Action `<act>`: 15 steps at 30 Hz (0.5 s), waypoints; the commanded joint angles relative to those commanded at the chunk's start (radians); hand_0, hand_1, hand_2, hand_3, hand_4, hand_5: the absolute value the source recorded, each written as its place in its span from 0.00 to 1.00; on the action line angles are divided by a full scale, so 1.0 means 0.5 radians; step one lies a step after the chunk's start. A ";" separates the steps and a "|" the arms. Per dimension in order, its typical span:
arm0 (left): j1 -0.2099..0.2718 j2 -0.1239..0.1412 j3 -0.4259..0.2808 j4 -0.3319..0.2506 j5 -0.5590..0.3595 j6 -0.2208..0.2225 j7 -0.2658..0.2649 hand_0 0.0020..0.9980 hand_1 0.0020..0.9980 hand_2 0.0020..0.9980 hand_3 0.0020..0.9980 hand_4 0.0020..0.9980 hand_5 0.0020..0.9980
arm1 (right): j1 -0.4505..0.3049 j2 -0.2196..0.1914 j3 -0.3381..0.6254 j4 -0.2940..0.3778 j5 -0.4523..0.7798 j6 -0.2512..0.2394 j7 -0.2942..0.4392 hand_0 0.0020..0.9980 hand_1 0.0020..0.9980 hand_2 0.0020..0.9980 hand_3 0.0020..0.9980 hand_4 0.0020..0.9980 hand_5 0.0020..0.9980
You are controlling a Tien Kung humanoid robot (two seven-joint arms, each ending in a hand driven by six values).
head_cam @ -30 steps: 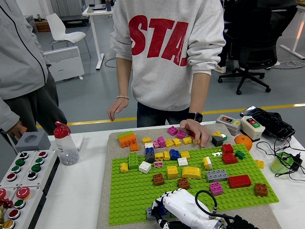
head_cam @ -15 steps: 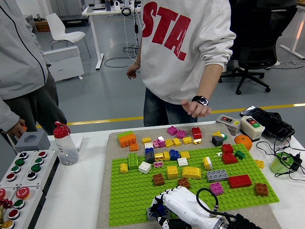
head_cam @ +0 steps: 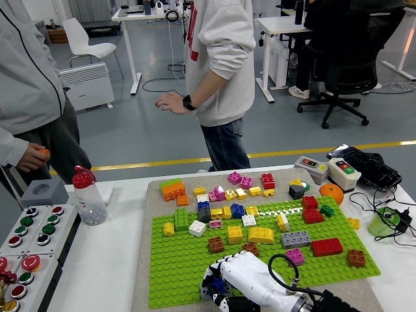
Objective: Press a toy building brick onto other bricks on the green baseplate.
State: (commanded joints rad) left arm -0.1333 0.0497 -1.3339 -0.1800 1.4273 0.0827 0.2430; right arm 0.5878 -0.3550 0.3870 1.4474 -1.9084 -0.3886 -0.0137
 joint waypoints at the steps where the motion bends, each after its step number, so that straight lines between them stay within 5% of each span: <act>1: 0.000 0.000 0.000 0.000 0.000 0.000 0.000 0.66 0.69 0.68 0.58 0.29 1.00 | -0.005 -0.001 0.009 -0.001 -0.001 -0.005 -0.004 0.43 0.55 0.57 0.56 0.36 0.30; 7: -0.003 0.001 0.001 0.000 -0.001 0.000 0.000 0.66 0.69 0.68 0.58 0.29 1.00 | -0.053 -0.019 0.120 -0.007 -0.017 -0.076 -0.072 0.49 0.57 0.58 0.57 0.35 0.29; 8: -0.003 0.001 0.001 0.000 -0.001 -0.001 0.000 0.66 0.68 0.68 0.58 0.29 1.00 | -0.063 -0.024 0.139 -0.010 -0.024 -0.081 -0.087 0.65 0.66 0.66 0.67 0.41 0.25; 15: -0.004 0.002 -0.001 0.000 0.004 -0.002 0.001 0.66 0.69 0.68 0.58 0.29 1.00 | -0.163 -0.089 0.399 -0.044 -0.098 -0.070 -0.211 0.70 0.68 0.69 0.74 0.47 0.25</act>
State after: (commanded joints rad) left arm -0.1353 0.0508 -1.3344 -0.1800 1.4295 0.0818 0.2434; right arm 0.5065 -0.3994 0.5867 1.4255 -1.9573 -0.4234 -0.1194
